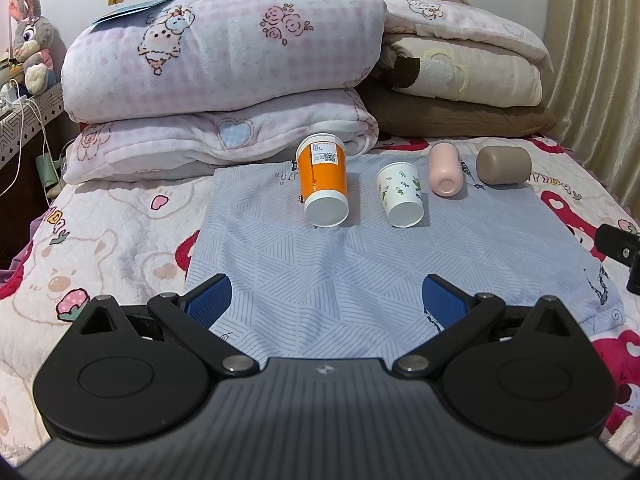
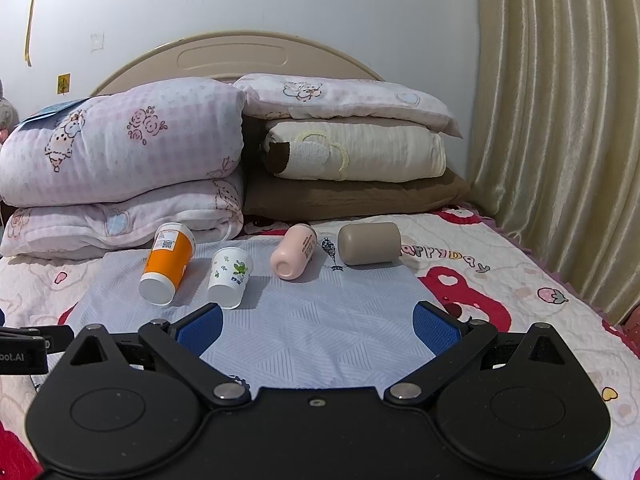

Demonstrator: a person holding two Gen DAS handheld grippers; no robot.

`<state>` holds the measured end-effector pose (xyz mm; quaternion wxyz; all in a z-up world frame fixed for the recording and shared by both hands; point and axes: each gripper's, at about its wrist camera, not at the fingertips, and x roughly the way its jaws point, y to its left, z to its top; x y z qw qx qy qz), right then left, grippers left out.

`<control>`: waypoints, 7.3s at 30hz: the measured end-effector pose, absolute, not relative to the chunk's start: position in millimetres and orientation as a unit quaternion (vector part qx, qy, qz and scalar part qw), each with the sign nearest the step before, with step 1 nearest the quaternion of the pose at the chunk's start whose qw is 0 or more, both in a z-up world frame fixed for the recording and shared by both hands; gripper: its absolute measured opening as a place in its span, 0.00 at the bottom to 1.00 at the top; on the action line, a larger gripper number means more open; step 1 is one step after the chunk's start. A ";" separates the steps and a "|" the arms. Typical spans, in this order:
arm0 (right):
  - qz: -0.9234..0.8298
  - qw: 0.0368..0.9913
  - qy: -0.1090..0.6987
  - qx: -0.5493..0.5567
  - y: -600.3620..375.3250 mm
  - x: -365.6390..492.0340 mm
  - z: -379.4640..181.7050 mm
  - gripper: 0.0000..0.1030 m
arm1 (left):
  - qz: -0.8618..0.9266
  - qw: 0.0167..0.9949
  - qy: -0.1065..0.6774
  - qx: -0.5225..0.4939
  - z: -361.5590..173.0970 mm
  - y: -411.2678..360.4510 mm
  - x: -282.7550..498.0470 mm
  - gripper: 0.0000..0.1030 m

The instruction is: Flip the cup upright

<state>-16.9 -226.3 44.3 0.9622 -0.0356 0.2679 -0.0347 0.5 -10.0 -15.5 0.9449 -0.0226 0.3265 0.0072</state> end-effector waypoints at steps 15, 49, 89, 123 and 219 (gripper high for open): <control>-0.025 0.964 0.264 -0.033 -225.6 -22.1 52.9 1.00 | -0.013 0.934 0.356 -0.016 -0.2 -6.2 -1.2 1.00; 0.232 0.908 0.341 -0.072 -174.0 164.6 -15.6 0.91 | -0.103 0.911 0.392 -0.068 -30.5 -17.4 212.7 0.97; 0.144 0.881 0.445 0.074 -193.8 212.4 -88.9 0.65 | -0.170 0.889 0.408 -0.117 -67.5 -29.8 216.3 0.77; 0.146 0.806 0.565 0.103 -195.4 141.2 -90.0 0.65 | -0.197 0.803 0.508 -0.243 -130.1 -16.6 164.7 0.64; 0.135 0.922 0.356 -0.070 -177.1 18.2 25.2 0.78 | -0.177 0.924 0.331 -0.072 23.4 -19.4 48.0 0.79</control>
